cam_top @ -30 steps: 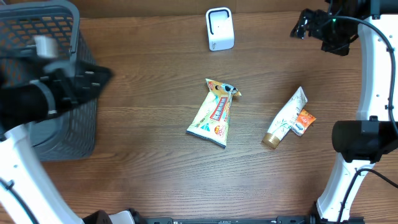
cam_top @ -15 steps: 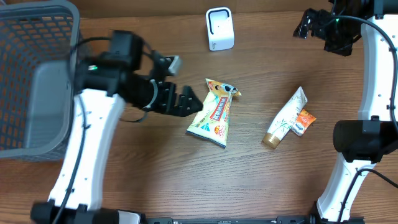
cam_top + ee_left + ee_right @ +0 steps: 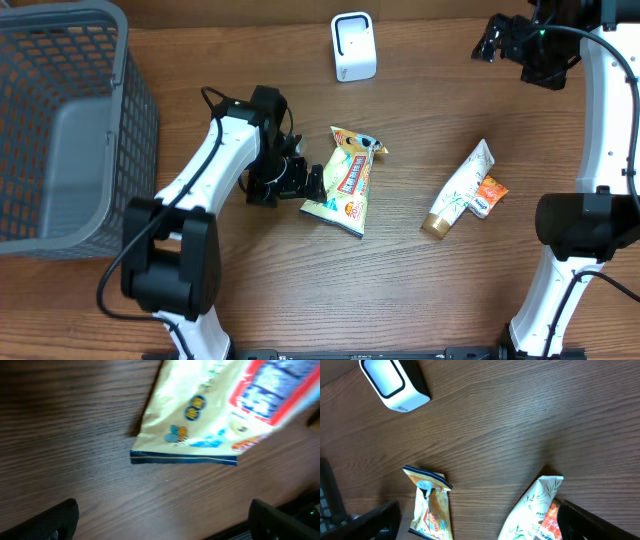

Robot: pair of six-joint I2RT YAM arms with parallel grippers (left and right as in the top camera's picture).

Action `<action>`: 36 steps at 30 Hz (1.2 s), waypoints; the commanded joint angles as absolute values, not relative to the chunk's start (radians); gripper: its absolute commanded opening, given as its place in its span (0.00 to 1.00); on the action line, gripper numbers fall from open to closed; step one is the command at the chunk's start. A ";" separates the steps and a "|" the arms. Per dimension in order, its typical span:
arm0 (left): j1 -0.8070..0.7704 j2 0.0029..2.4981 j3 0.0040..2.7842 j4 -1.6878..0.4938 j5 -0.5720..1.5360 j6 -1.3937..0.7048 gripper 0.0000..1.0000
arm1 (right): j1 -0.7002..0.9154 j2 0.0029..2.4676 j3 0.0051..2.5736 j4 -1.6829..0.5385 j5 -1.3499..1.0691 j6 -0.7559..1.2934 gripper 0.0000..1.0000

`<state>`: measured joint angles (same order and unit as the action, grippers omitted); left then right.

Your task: Scan the item barcode

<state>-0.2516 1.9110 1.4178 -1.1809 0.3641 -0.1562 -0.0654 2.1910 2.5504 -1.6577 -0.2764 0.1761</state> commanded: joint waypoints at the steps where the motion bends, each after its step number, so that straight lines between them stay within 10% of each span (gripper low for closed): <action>1: -0.246 1.983 1.386 -1.149 0.477 -0.169 1.00 | -0.068 2.177 2.558 -1.652 -0.270 0.175 1.00; 19: -0.252 2.155 1.359 -0.849 0.654 -0.225 0.97 | -0.068 2.177 2.558 -1.652 -0.269 0.175 1.00; 30: -0.250 2.155 1.359 -0.789 0.654 -0.233 0.04 | -0.068 2.177 2.558 -1.652 -0.295 0.204 1.00; 36: -0.249 2.155 1.359 -0.789 0.654 -0.233 0.04 | -0.059 2.177 2.545 -1.634 -0.356 0.285 1.00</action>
<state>-0.2470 2.1395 1.3666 -0.7887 0.6765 -0.2340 -0.0647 2.1910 2.5504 -1.6386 -0.3317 0.2428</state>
